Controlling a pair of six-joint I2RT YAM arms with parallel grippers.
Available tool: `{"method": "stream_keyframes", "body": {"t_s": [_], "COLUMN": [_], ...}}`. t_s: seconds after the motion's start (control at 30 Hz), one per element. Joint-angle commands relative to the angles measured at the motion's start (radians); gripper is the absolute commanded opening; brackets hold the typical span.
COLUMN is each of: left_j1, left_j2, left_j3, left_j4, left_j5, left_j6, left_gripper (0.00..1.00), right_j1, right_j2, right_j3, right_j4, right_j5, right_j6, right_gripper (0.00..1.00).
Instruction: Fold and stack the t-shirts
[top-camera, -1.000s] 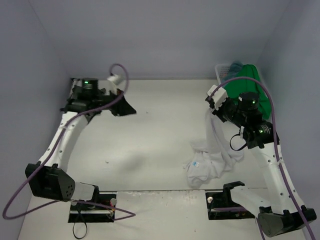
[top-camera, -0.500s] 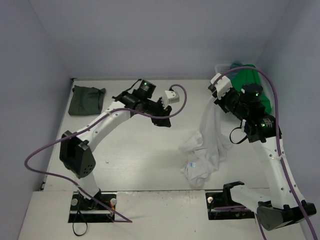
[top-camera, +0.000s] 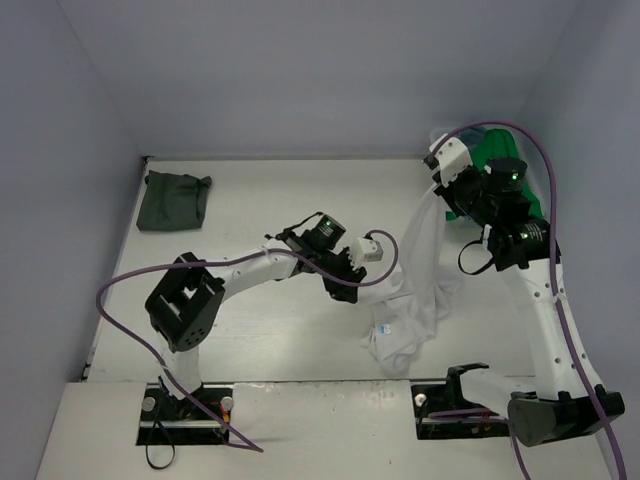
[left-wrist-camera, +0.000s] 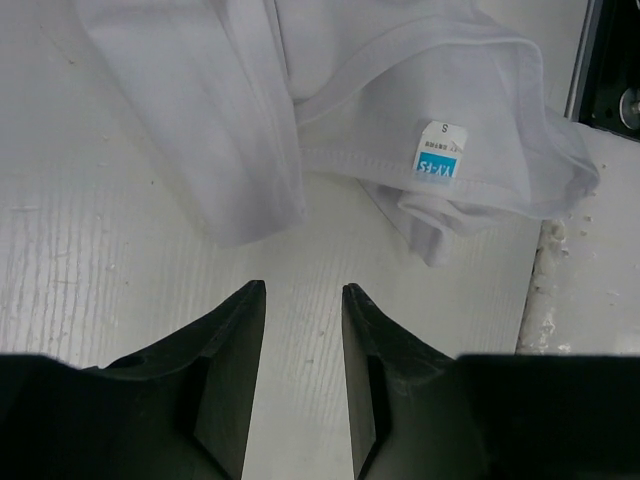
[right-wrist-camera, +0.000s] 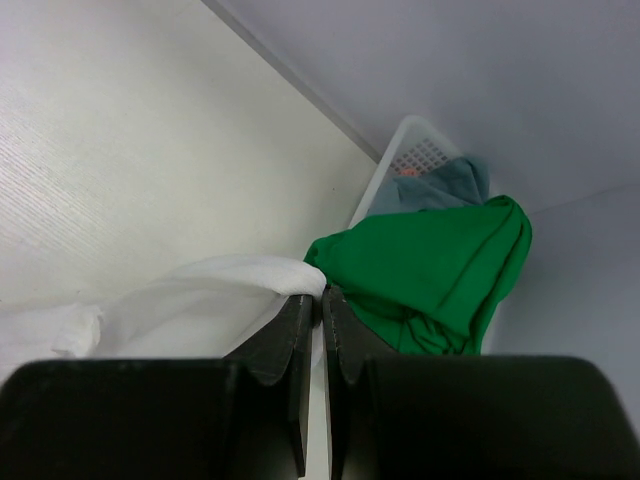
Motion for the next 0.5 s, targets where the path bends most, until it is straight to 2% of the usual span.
{"method": "stream_keyframes", "body": {"t_s": [0.0, 0.17, 0.27, 0.47], "left_j1": [-0.018, -0.073, -0.096, -0.109], "left_j2": [-0.034, -0.006, 0.035, 0.077], "left_j3": [-0.002, -0.038, -0.016, 0.016], "left_j4": [0.186, 0.295, 0.303, 0.295], "left_j5": [-0.066, -0.173, -0.214, -0.218], "left_j6": [-0.049, -0.06, -0.061, -0.071], "left_gripper": [0.31, 0.32, 0.32, 0.32], "right_j1": [-0.017, -0.039, -0.05, -0.082], "right_j2": [0.005, 0.002, -0.006, -0.009], "right_j3": [0.051, 0.048, 0.043, 0.038], "right_j4": [0.084, 0.084, 0.084, 0.082], "right_j5": [-0.021, -0.043, -0.057, -0.09], "right_j6": [0.024, 0.024, 0.023, 0.017], "right_gripper": [0.0, 0.0, 0.0, 0.0]}}
